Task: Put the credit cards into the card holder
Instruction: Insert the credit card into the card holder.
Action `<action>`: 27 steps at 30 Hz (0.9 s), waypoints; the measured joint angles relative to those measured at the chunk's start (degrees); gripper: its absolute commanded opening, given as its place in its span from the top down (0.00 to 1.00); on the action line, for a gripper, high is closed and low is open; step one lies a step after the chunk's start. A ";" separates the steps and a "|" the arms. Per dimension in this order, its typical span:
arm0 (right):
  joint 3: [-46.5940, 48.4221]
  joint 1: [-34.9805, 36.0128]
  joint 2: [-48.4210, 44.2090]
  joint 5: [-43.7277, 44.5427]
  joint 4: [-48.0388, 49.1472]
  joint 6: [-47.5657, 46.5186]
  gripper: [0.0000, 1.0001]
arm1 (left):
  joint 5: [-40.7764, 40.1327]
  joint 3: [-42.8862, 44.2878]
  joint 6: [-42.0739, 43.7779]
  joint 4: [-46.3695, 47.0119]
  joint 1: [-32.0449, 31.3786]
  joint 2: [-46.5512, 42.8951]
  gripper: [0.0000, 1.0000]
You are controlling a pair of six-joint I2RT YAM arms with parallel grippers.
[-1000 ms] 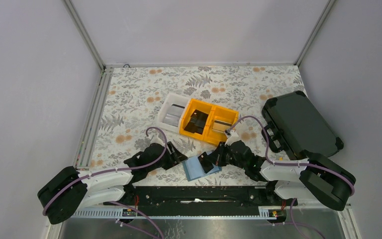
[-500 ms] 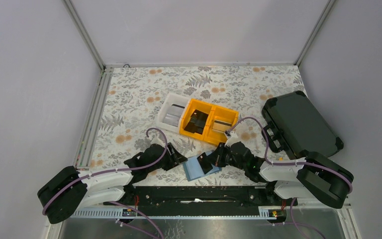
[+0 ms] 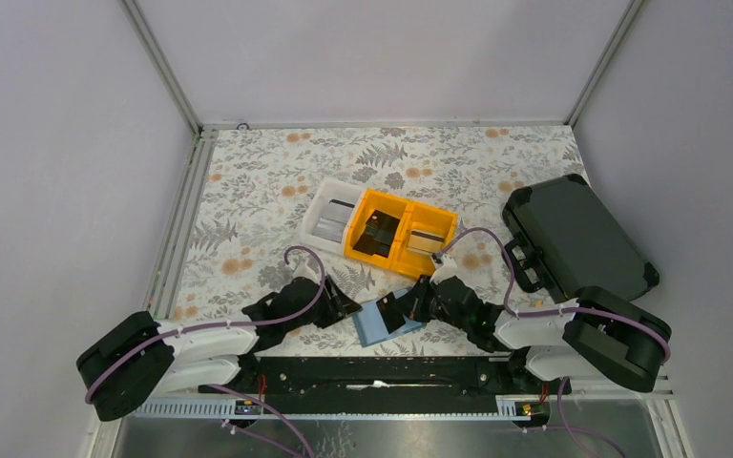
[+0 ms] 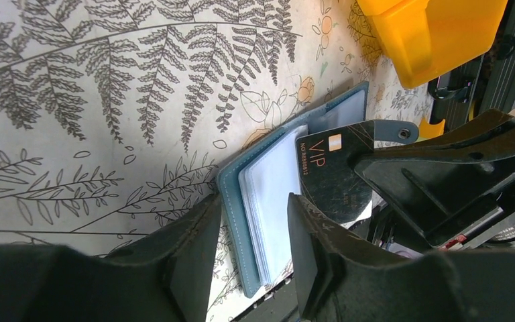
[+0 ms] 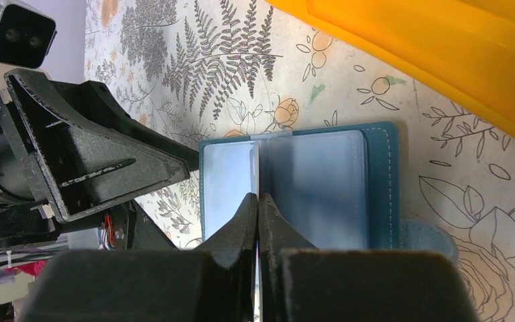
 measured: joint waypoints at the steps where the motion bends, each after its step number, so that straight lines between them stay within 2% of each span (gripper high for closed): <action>1: 0.00 0.33 0.00 0.66 -0.02 0.20 1.00 | 0.00 0.00 -0.15 0.39 -0.07 0.37 0.58; 12: 0.00 3.08 0.66 5.62 0.35 1.79 1.00 | 0.72 0.00 -0.85 3.61 -0.50 3.28 0.61; 20: -1.14 3.32 -11.19 11.04 -8.61 0.28 1.00 | 0.74 -0.02 -1.20 2.40 -0.74 2.51 0.61; 27: -1.68 3.32 -9.53 10.88 -8.70 -0.48 1.00 | 0.79 -0.02 -1.20 2.25 -0.76 2.45 0.61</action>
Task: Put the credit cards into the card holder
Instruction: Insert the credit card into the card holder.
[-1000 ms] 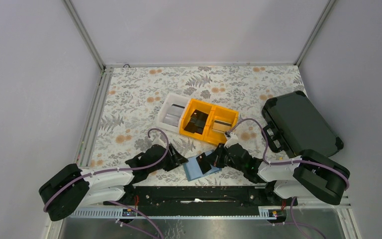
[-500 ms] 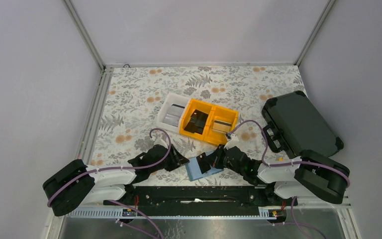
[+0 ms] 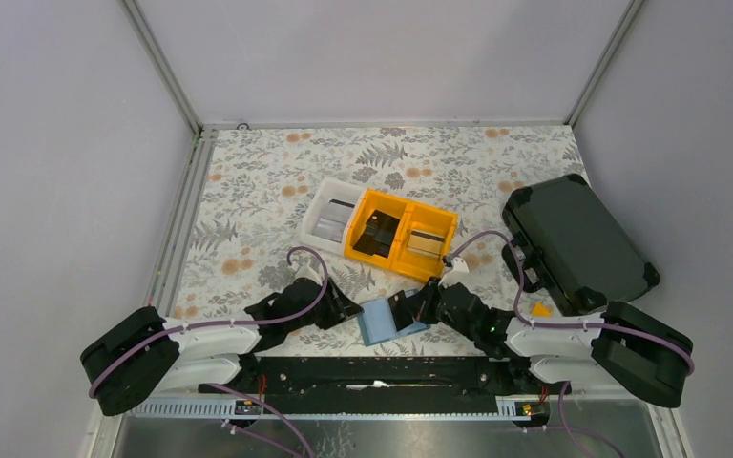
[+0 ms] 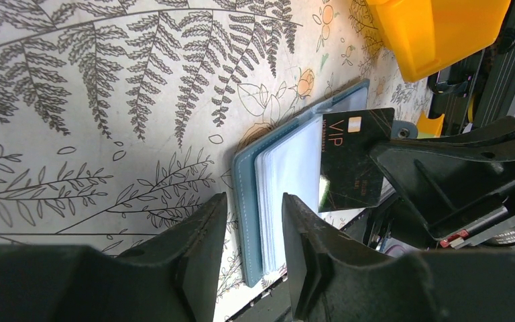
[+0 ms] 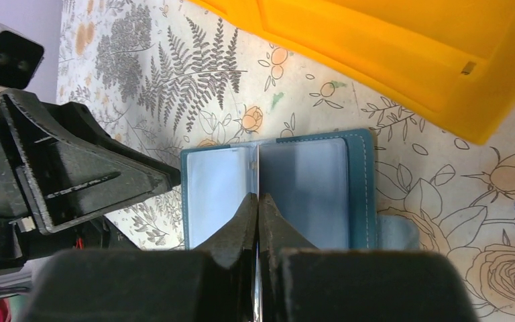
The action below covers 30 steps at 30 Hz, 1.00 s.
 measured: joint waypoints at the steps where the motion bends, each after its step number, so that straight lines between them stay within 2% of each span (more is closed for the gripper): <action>1: -0.04 0.00 0.63 -0.24 0.37 0.00 1.00 | 0.00 0.00 0.00 -0.02 0.00 0.00 0.61; 9: -0.79 0.00 1.95 -1.57 3.58 0.02 1.00 | 0.00 0.00 -0.04 -0.11 -0.02 -0.04 0.62; 19: -0.85 0.00 -2.95 -1.49 2.23 0.04 1.00 | -0.02 0.00 -0.04 -0.17 -0.07 -0.04 0.62; 30: -1.09 0.00 0.52 -1.79 2.97 0.15 1.00 | -0.02 0.00 -0.04 -0.20 -0.17 -0.04 0.62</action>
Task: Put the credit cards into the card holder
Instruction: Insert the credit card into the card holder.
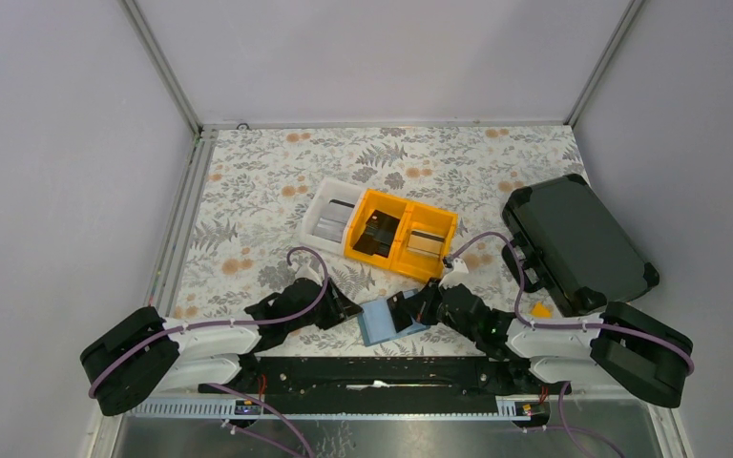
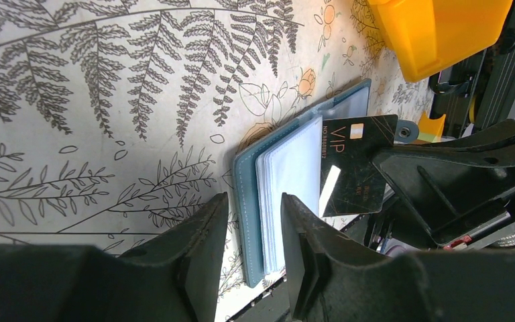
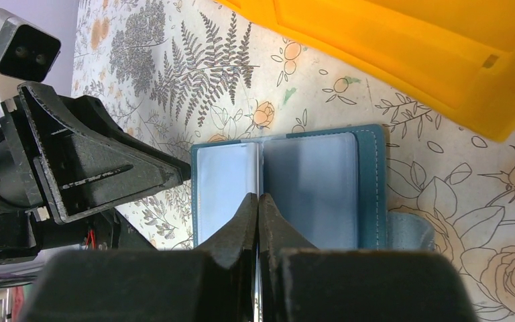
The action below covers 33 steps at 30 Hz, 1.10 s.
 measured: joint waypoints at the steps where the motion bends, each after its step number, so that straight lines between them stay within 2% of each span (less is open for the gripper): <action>1: -0.07 0.00 0.17 -0.02 0.22 0.09 1.00 | -0.02 0.00 0.02 -0.04 0.00 0.00 0.62; 19: -0.44 0.00 -3.08 0.09 0.20 0.79 1.00 | 0.04 0.02 -0.20 -0.15 -0.55 0.00 0.63; 33: -0.50 0.00 0.48 -0.20 1.90 1.46 1.00 | -0.11 0.02 -0.35 -0.24 -0.87 0.00 0.63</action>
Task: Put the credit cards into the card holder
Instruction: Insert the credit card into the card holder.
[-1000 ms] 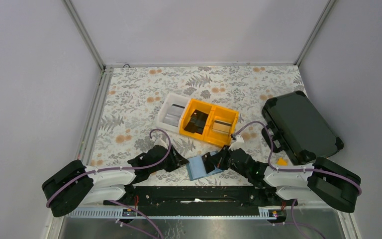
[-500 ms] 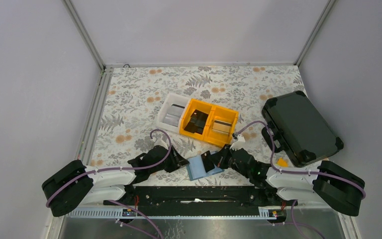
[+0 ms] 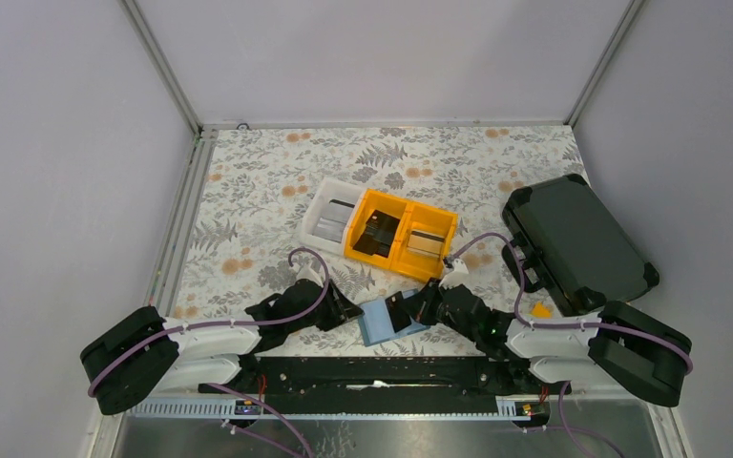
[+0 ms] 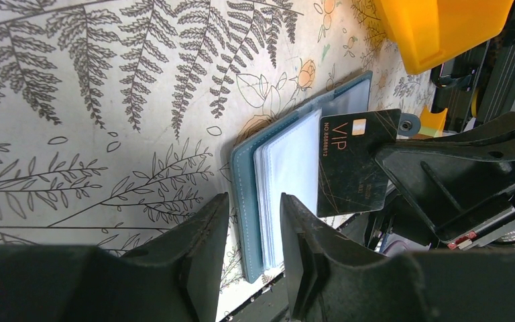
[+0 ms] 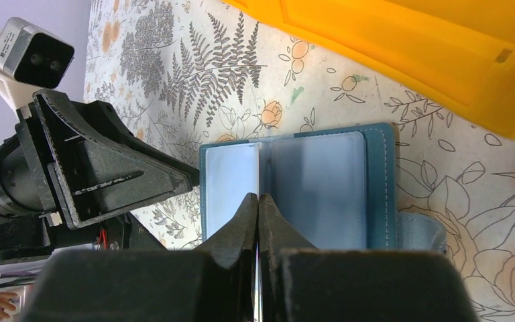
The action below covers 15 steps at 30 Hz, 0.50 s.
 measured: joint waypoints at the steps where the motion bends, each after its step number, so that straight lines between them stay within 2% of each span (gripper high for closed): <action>1: -0.02 0.00 0.24 -0.24 0.26 0.07 1.00 | -0.07 0.00 0.00 0.02 -0.02 0.00 0.63; 15: -0.87 0.04 1.95 -1.16 2.08 1.99 1.00 | -0.11 0.04 0.00 -0.04 -0.11 0.07 0.64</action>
